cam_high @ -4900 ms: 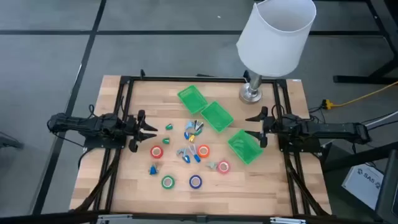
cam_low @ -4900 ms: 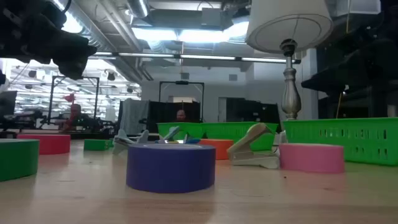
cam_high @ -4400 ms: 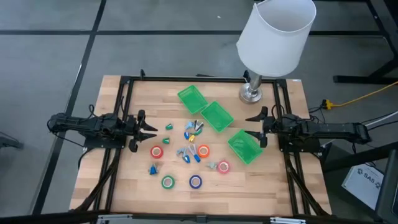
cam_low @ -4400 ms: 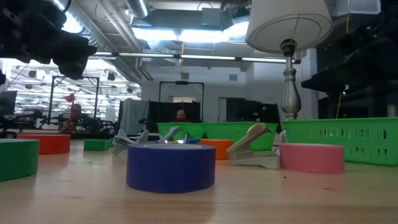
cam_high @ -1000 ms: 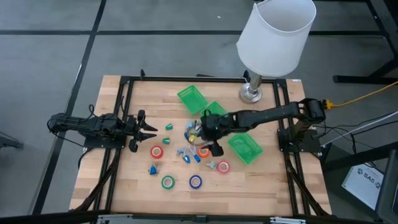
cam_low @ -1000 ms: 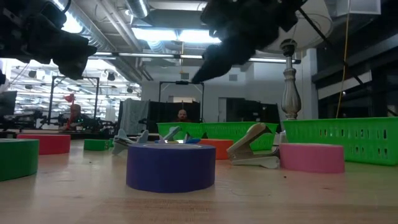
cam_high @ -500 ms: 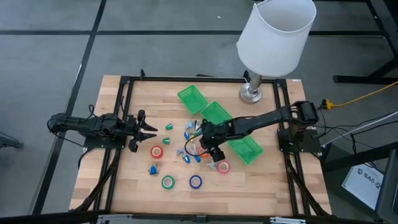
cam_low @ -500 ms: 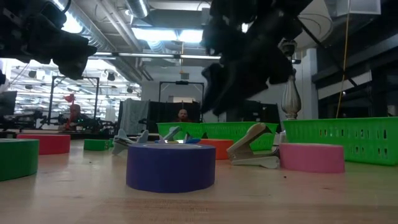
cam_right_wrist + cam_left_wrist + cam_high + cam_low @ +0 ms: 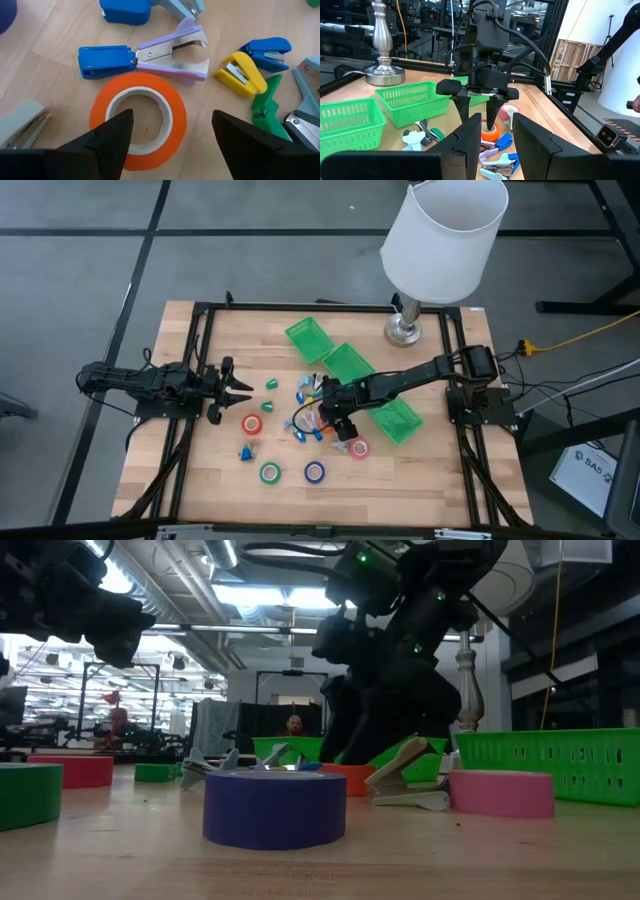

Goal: Pick and place Stapler, Stapler remover, tape
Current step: Put the orange tape into the middle basket

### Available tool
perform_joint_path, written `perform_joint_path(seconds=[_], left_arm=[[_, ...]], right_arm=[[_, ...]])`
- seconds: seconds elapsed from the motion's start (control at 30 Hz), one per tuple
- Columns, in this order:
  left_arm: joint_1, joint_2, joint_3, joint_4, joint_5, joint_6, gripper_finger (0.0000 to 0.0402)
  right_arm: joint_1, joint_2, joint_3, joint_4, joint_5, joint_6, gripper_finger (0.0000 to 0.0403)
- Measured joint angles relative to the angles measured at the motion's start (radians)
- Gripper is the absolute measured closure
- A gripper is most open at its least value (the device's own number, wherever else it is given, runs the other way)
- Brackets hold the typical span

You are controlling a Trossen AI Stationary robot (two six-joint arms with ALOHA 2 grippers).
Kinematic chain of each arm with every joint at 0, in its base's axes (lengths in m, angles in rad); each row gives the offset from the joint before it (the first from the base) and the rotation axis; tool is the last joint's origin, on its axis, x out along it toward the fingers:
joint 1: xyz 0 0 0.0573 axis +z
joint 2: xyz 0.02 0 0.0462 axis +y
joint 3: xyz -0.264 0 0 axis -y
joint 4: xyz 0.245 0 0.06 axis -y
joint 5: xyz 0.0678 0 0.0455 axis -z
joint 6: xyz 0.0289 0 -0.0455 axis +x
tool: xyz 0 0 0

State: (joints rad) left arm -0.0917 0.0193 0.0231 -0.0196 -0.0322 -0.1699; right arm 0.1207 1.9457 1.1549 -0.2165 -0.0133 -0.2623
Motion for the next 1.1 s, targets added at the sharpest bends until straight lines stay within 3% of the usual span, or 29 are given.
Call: perform_joint_path(seconds=[0.13,0.4,0.6,0.87,1.1], left_arm=[[0.0,0.0,0.0,0.0,0.0,0.0,0.0295],[0.0,0.0,0.0,0.0,0.0,0.0,0.0295],[0.0,0.0,0.0,0.0,0.0,0.0,0.0295],[0.0,0.0,0.0,0.0,0.0,0.0,0.0295],[0.0,0.0,0.0,0.0,0.0,0.0,0.0295]], right_arm=[[0.0,0.002,0.0,-0.001,0.0,0.033,0.0162],[0.0,0.004,-0.001,-0.008,0.004,0.072,0.0285],[-0.001,0.004,-0.001,-0.008,0.005,0.076,0.0351],[-0.016,0.002,0.025,-0.074,-0.058,0.124,0.0366],[-0.073,0.002,0.147,-0.197,-0.131,0.105,0.0365]])
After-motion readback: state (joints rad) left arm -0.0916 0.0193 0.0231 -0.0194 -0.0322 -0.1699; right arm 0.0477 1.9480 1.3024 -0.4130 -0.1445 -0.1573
